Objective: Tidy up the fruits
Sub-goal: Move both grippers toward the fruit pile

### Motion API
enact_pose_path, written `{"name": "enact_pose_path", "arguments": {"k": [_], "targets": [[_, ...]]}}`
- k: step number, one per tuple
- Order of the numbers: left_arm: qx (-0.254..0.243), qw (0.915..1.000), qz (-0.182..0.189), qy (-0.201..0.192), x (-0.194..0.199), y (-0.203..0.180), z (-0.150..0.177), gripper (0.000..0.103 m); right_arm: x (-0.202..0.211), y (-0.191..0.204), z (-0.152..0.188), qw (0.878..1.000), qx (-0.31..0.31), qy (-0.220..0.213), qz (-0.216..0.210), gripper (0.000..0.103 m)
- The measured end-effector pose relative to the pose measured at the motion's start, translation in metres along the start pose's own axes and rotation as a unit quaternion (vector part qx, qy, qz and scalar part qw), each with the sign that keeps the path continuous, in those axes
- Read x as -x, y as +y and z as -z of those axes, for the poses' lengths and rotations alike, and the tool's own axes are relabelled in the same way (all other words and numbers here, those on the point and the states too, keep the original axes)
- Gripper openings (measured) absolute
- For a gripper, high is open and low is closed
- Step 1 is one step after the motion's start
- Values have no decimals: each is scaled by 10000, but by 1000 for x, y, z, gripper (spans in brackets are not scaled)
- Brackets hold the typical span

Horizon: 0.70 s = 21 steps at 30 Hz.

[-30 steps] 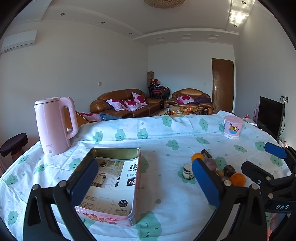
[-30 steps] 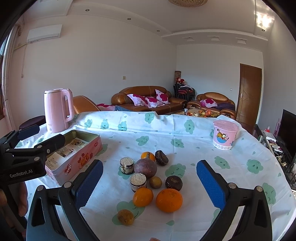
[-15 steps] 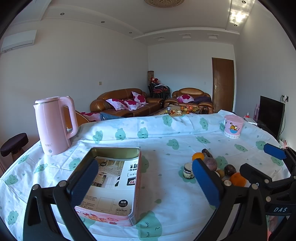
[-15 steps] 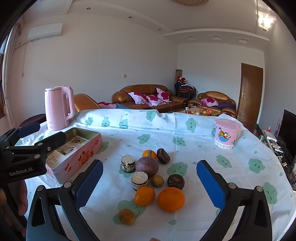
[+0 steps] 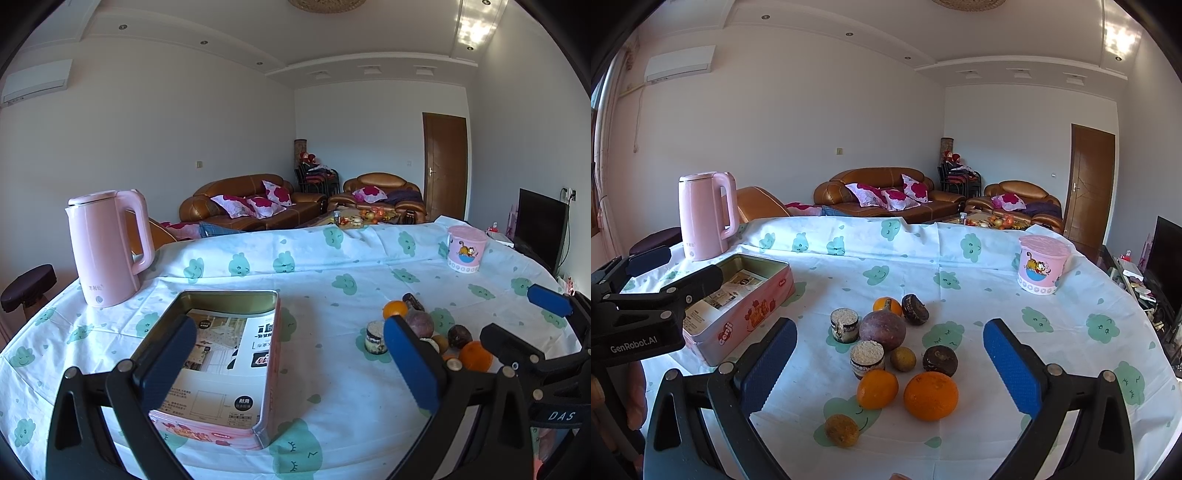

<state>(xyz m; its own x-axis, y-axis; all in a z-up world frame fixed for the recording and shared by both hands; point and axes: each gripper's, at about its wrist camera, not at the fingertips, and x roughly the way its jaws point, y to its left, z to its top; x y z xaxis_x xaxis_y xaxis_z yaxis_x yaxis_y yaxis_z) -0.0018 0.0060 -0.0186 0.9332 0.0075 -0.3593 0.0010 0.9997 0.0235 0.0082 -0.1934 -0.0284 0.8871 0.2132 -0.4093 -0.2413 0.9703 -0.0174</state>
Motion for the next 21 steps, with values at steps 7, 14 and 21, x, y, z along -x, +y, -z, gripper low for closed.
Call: {"name": "enact_pose_path", "arguments": {"k": [7,14,21], "targets": [[-42,9999,79,119,-8,-11,9,103,-2,-5,5,10000,-43,55,33,102],[124,9949,835,542,-18,-33,20,103,2,-23,17,9994,-134,86,301,102],[-95,9819,1495,1162,-29,-78,38,90,1,-69,42,9948,-532,355,799,102]]}}
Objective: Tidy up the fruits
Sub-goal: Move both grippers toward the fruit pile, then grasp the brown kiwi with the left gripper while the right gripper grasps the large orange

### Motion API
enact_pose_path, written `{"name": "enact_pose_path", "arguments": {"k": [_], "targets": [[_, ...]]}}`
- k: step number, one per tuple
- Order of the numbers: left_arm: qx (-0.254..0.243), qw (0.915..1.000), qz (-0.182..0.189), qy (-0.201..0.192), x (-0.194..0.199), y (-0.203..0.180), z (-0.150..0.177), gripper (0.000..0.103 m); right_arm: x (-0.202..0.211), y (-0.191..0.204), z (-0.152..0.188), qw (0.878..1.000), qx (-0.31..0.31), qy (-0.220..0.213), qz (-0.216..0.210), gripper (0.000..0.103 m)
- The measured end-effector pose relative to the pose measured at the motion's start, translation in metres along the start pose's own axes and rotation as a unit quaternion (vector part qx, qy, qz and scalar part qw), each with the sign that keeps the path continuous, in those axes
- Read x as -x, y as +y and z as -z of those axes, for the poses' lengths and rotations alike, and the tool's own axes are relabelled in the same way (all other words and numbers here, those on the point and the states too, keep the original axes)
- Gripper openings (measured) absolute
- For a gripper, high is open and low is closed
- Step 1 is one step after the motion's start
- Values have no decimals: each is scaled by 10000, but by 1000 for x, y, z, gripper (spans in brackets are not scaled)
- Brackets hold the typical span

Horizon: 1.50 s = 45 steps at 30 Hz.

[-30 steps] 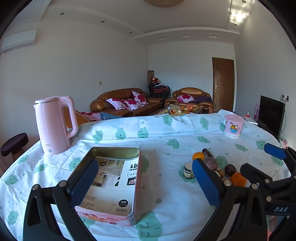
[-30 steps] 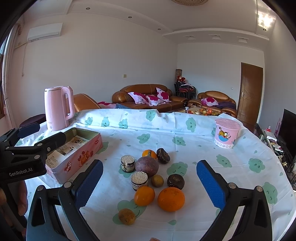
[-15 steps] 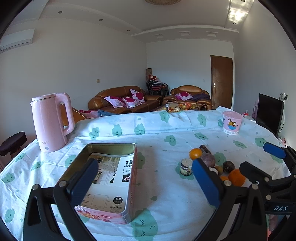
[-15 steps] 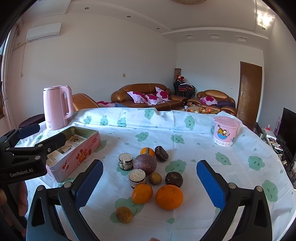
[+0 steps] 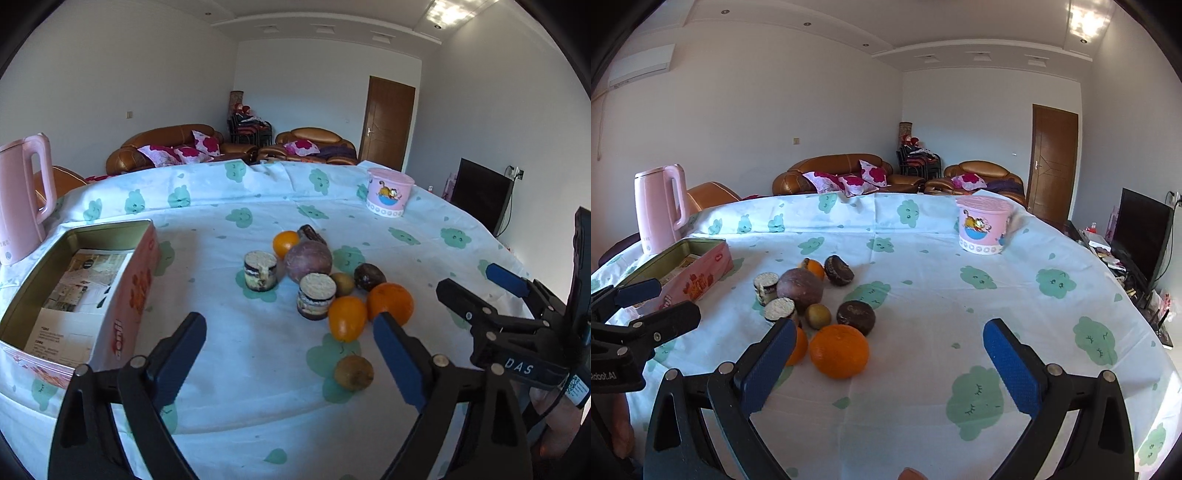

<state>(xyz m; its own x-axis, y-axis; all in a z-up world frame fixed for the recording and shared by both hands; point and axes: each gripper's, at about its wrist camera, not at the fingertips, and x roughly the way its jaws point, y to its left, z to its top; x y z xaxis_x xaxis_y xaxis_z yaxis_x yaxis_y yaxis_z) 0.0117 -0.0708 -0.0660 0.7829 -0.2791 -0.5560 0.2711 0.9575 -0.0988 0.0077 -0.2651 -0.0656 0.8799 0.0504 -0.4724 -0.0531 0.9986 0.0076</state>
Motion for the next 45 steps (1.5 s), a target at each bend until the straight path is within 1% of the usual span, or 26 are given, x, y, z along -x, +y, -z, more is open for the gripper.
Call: {"name": "enact_pose_path", "arguments": {"k": [3,5,8,9,10,12,13,14,15,18,20,22,24,25,27,30,31,32,33,35,37,40,41,42,43,45], "targets": [[-180,9998,64,57,-1,-12,1,88,-3,-10,3,9999,-157,33,16,102],[-332,9990,173,235,-5,-19,3,86,-5,-12,4,9998,-189,41,-9,101],[-534,9969,344,469,-12,-30,6,70,-7,-11,5,9997,-168,96,-143,91],[-606,9957,385,580,-15,-33,6,67,-8,-9,4,9997,-142,115,-188,86],[-709,9941,409,708,-19,-36,7,66,-9,-7,3,9996,-117,126,-230,85],[-796,9928,433,788,-22,-39,9,48,-10,-3,1,9993,-81,146,-333,85],[-798,9920,498,841,-23,-39,10,44,-11,-2,0,9991,-83,162,-390,85],[-783,9910,570,923,-25,-38,10,33,-13,0,-1,9987,-70,190,-458,85],[-749,9903,620,988,-27,-36,11,28,-15,2,-2,9984,-50,220,-520,85],[-663,9900,757,986,-27,-33,11,27,-23,9,-4,9972,25,404,-634,78],[-637,9901,806,956,-26,-31,12,27,-29,14,-4,9955,124,576,-747,77],[-570,9913,789,886,-23,-27,11,26,-34,20,-4,9940,272,720,-773,72],[-517,9925,768,798,-20,-23,11,17,-39,24,-3,9914,392,886,-881,70],[-507,9932,733,752,-19,-21,10,15,-41,24,-3,9906,405,945,-908,66],[-504,9942,648,699,-18,-17,8,15,-46,25,-2,9883,406,1093,-979,61],[-391,9940,697,746,-20,-10,6,16,-56,29,-1,9831,478,1369,-1115,59],[-378,9939,701,759,-20,-10,6,17,-59,31,0,9818,531,1443,-1116,54],[-392,9937,708,774,-21,-10,6,21,-59,33,0,9813,576,1448,-1130,52],[-417,9934,705,802,-22,-11,7,32,-58,34,0,9814,610,1435,-1121,50],[-455,9928,626,913,-25,-12,8,51,-56,33,0,9822,586,1407,-1096,49],[-398,9922,669,968,-28,-10,8,52,-53,27,-1,9845,423,1290,-1112,48],[-418,9903,808,1047,-30,-11,9,50,-50,21,-2,9859,253,1179,-1161,48],[-454,9904,799,1031,-30,-13,9,48,-49,21,-2,9861,264,1155,-1167,49],[-485,9901,836,1014,-29,-14,10,41,-48,23,-2,9863,292,1132,-1161,49],[-503,9896,900,1006,-29,-15,10,37,-47,24,-2,9867,319,1105,-1147,49],[-493,9899,907,970,-27,-14,11,34,-46,24,-2,9871,331,1049,-1160,49]]}}
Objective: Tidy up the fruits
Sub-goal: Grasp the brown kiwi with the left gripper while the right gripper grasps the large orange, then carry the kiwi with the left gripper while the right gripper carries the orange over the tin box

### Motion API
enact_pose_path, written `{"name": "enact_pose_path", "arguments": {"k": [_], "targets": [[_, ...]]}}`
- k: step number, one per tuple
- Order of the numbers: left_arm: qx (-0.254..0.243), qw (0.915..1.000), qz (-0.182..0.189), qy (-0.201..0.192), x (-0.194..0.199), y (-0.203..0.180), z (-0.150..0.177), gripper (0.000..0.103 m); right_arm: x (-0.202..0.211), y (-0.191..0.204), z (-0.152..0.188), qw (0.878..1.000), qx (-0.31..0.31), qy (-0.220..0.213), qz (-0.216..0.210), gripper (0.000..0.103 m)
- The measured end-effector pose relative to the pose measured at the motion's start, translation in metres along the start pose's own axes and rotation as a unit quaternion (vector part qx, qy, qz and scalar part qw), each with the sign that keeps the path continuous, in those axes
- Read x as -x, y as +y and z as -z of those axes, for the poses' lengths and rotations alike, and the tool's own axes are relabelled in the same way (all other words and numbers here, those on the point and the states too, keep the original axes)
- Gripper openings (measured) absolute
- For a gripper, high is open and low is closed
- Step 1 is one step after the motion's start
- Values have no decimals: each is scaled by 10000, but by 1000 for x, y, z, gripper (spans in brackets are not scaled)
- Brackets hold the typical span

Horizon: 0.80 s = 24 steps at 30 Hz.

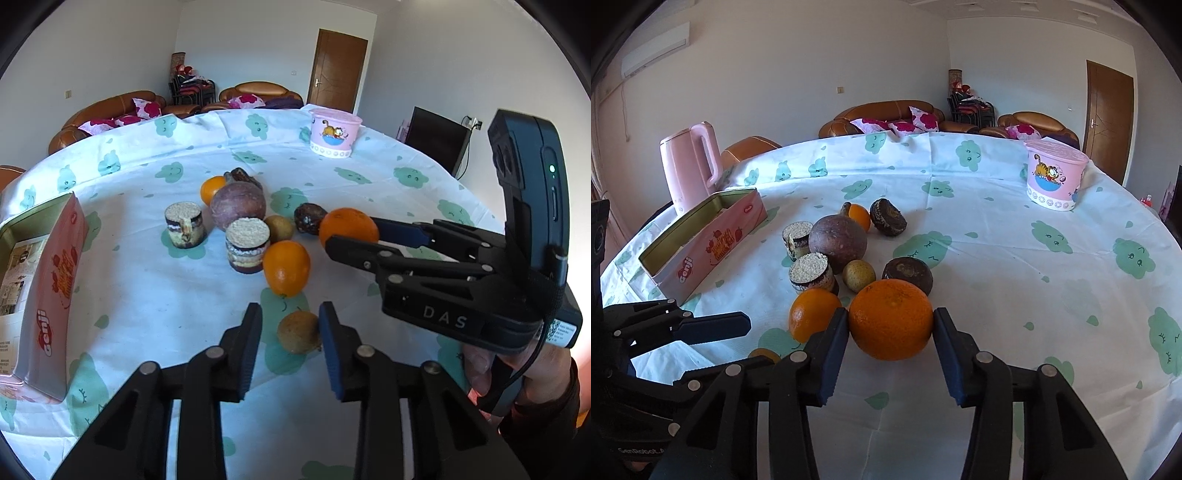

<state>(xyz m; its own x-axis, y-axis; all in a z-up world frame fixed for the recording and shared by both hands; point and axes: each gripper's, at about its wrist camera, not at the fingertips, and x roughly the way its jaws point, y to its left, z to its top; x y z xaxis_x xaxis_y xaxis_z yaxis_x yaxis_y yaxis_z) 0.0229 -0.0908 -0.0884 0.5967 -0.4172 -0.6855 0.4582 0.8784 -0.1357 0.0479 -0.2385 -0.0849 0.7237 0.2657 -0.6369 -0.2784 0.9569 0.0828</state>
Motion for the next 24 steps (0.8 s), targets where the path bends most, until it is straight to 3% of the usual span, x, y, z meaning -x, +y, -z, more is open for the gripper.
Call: {"name": "enact_pose_path", "arguments": {"k": [4,7,11,13,16,24], "targets": [[57,10000,9,17,0,2,-1,37,2,-3,0,9999,-76,-57,-59,49],[-184,9998,-106,-3,0,-9,0,37,3,-2,0,9999,-62,-92,-21,49],[-469,9989,5,45,-2,-25,2,35,5,-5,1,9997,-160,-190,2,49],[-558,9984,-36,87,-4,-29,3,29,6,-7,1,9996,-197,-210,-5,49],[-406,9992,0,47,-1,-22,2,29,6,-7,1,9996,-187,-218,-7,49],[-24,9971,-412,-633,27,7,-4,28,10,0,1,9994,21,-330,64,49]]}}
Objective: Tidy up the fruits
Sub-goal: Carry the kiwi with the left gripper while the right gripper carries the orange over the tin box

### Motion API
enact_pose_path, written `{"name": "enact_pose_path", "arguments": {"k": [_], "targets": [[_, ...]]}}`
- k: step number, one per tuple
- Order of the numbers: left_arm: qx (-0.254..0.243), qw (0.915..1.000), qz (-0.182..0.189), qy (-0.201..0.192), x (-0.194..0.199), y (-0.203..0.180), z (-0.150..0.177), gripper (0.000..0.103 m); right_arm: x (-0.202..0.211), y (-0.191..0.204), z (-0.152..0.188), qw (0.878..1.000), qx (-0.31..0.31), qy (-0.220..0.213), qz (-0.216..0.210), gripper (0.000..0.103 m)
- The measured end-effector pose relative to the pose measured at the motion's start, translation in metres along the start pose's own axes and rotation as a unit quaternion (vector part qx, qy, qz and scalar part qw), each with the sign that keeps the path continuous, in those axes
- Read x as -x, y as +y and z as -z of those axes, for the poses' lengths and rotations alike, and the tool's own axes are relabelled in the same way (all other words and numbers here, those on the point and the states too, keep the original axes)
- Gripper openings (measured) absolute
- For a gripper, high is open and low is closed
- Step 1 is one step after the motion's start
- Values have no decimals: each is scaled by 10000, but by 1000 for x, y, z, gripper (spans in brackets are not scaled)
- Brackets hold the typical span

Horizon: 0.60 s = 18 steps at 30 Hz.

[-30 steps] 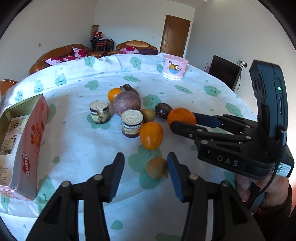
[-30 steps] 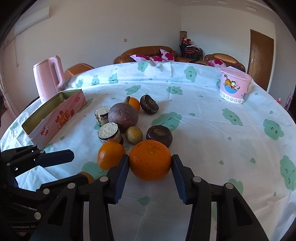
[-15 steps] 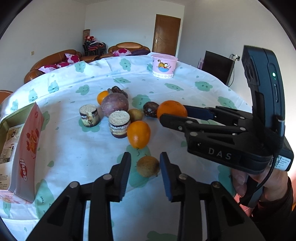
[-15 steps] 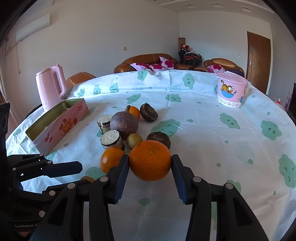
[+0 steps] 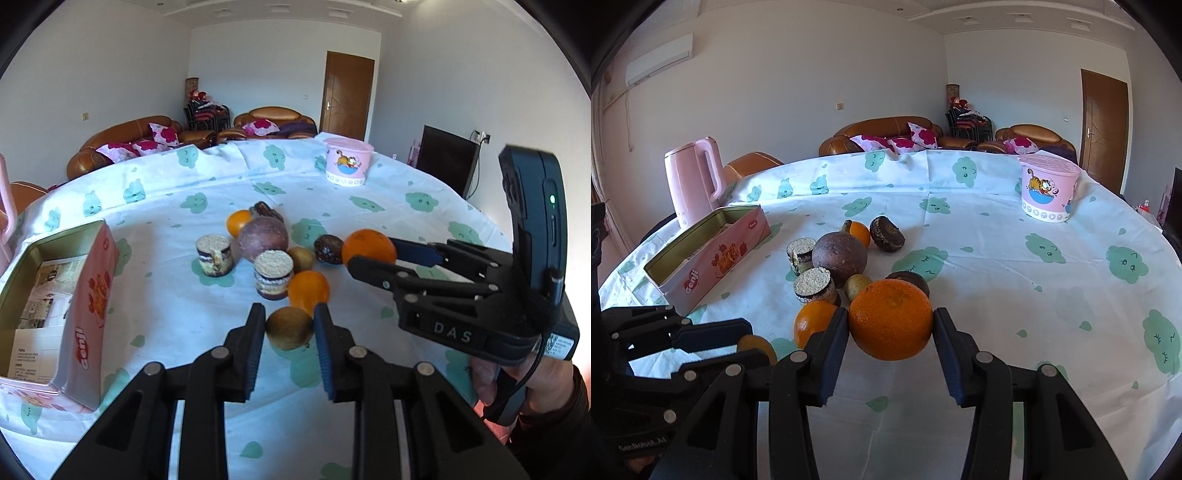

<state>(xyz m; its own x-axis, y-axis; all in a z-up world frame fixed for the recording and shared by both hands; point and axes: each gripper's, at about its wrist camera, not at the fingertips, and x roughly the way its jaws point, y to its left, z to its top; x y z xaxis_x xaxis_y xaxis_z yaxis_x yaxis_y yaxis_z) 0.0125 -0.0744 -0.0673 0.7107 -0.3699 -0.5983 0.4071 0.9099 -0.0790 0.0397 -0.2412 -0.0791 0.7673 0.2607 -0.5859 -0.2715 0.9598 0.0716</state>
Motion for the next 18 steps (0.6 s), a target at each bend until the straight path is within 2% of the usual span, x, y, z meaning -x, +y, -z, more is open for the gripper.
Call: {"name": "enact_pose_path", "arguments": {"k": [4,9,18], "targets": [[160,9982,-430,-378,15,21,-6,28,1,11,-3,9997,79,-50,-213,49],[308,9931,-926,-653,28,45,-11,28,2,43,-14,9980,465,-141,-410,49],[414,9844,-1417,-955,47,69,-15,28,9,84,-42,9931,814,-472,-702,49]]}}
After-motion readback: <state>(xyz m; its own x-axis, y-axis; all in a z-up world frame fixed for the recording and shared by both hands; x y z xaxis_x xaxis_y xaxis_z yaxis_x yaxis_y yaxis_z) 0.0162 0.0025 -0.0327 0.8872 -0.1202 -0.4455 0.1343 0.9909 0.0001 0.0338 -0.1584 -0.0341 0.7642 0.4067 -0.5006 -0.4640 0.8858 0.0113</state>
